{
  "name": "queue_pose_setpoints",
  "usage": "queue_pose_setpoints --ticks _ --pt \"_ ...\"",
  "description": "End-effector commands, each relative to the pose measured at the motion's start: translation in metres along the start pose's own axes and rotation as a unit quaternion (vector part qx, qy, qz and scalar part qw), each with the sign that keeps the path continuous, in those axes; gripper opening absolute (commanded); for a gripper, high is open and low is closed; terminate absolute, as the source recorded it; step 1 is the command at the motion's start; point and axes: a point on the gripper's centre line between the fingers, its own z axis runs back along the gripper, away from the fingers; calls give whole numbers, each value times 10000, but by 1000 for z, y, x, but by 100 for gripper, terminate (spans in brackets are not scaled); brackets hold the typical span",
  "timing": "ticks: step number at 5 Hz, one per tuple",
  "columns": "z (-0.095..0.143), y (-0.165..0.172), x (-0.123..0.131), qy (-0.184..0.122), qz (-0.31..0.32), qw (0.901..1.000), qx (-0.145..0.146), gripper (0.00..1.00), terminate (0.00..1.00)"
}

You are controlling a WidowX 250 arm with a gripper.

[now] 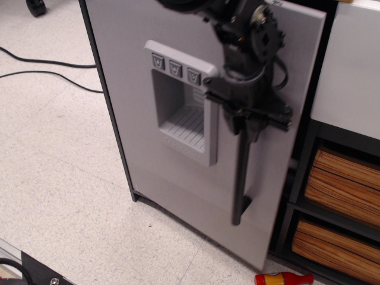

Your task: Open fridge

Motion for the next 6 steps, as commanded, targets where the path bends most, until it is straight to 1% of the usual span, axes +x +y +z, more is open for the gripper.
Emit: queue_pose_setpoints --ticks 1,2,3,4,5,6 --pt "23 3 -17 -248 -264 9993 -6 0 0" --pt "23 11 -19 107 98 9999 62 100 0" --pt "18 16 -35 284 51 9988 403 100 0" --pt "9 15 -55 366 -163 9983 421 100 0" --pt "-12 -14 -70 792 -648 9946 168 100 0" --pt "-32 -43 -59 689 -635 9956 -24 100 0"
